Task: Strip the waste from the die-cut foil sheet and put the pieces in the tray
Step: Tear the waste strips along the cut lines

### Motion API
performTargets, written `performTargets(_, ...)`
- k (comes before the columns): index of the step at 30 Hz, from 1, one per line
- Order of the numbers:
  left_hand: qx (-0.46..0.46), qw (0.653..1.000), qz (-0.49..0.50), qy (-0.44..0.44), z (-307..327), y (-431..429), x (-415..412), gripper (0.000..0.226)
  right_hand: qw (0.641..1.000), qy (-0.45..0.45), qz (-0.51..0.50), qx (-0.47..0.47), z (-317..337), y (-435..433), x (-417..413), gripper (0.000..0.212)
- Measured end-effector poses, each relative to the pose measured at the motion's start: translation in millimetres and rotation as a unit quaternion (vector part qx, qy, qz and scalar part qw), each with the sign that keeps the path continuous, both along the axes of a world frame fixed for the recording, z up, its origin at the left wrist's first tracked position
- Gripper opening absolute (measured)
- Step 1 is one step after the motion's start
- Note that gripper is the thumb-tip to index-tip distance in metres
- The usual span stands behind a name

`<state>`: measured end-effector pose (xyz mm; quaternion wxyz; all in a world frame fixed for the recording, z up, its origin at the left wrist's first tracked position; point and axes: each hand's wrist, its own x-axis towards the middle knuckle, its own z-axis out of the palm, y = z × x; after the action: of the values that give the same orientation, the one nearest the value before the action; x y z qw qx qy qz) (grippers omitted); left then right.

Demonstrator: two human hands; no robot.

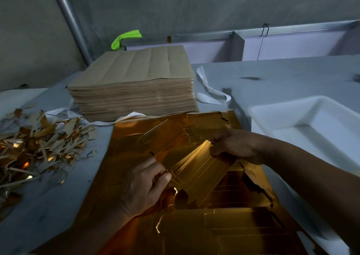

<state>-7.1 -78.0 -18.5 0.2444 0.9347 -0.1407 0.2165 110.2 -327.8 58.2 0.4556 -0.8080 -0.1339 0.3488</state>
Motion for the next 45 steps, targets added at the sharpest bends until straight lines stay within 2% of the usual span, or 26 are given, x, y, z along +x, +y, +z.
performTargets(10, 0.035, 0.999, 0.007, 0.01, 4.8, -1.3, -1.5, 0.039, 1.0, -0.01, -0.026, -0.002, 2.9, 1.4, 0.0, 0.004)
performTargets(16, 0.056, 0.998, 0.01, 0.018, 6.0, -2.5, -2.0, 0.036, 0.999, -0.022, -0.036, -0.025, 2.9, 4.0, 0.1, 0.014)
performTargets(24, 0.064, 0.998, 0.011, 0.011, 6.5, -3.4, -0.9, 0.035, 0.997, -0.035, -0.055, -0.038, 1.5, 6.9, 0.3, 0.01)
performTargets(30, 0.072, 0.997, 0.013, 0.015, 6.6, -4.5, -1.5, 0.038, 0.996, -0.053, -0.052, -0.042, -0.1, 7.1, 0.2, 0.019)
performTargets(45, 0.089, 0.995, 0.022, 0.038, 2.9, -3.0, 0.3, 0.035, 0.995, -0.065, -0.057, -0.056, 1.8, 11.1, -1.8, 0.015)
